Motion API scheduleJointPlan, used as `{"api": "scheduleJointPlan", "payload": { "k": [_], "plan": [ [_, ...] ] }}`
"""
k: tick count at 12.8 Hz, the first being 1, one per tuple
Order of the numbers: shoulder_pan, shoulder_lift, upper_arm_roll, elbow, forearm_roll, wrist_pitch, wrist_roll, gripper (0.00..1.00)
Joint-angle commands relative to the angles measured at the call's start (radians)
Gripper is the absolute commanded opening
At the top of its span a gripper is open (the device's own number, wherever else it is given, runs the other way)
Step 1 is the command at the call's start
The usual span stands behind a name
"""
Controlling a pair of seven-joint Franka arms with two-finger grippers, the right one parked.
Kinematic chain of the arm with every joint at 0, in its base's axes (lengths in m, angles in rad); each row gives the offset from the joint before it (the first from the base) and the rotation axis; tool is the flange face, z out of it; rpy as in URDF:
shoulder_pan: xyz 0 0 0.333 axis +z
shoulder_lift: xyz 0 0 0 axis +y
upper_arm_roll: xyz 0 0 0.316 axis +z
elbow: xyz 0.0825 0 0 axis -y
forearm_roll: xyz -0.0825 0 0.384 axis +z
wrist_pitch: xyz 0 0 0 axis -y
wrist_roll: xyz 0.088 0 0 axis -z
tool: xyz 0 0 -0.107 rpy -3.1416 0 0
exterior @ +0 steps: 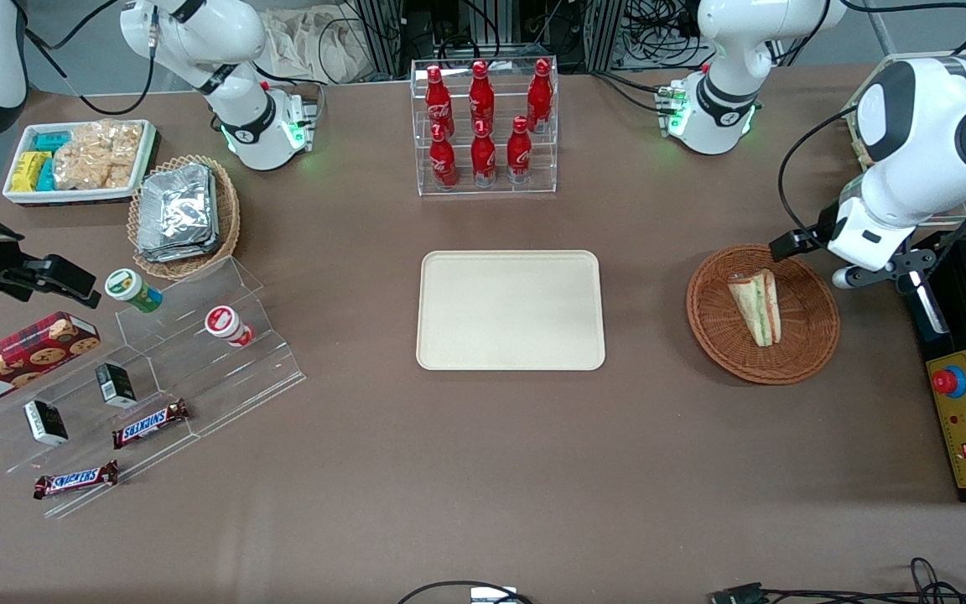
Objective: Place sandwich from basket to tray
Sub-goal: 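Lower the open left gripper around the wrapped sandwich in the basket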
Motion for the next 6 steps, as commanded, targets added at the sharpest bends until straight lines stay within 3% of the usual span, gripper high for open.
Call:
{"api": "scheduleJointPlan", "payload": {
  "k": [1, 6],
  "plan": [
    [0.009, 0.005, -0.002, -0.073, 0.007, 0.103, 0.017, 1.0],
    [0.0, 0.107, 0.027, -0.179, 0.007, 0.312, 0.042, 1.0]
  ]
}}
